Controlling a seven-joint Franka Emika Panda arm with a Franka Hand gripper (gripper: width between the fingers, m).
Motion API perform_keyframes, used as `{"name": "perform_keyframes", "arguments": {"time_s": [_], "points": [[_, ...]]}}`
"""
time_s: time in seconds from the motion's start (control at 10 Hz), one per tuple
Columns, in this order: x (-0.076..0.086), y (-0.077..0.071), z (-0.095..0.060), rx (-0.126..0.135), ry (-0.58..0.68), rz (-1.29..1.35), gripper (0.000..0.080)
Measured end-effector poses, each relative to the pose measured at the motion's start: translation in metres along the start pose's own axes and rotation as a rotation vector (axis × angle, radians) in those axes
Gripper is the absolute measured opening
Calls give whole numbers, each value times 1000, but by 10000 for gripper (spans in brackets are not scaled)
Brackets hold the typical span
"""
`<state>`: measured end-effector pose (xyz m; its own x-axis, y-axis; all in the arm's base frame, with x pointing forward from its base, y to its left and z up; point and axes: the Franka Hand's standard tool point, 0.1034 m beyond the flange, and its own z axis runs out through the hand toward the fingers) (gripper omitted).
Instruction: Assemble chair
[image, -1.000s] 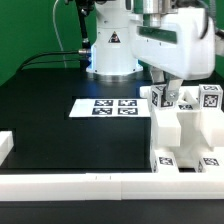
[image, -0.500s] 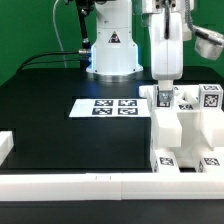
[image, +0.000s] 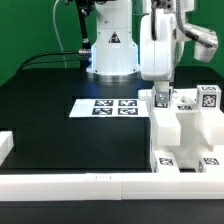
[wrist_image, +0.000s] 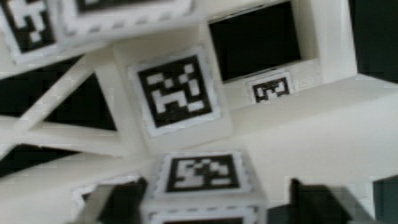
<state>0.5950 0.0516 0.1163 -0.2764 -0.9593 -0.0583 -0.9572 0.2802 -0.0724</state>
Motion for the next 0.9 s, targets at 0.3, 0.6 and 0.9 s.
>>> {"name": "perform_keyframes", "arguments": {"time_s": [0.3,0.6,0.9], "points": [[-2,-1,-3,4,-5,-21,635],[-8,-7,-23,29,-34,-46,649],[-7,-5,-17,23,-26,-48,649]]}}
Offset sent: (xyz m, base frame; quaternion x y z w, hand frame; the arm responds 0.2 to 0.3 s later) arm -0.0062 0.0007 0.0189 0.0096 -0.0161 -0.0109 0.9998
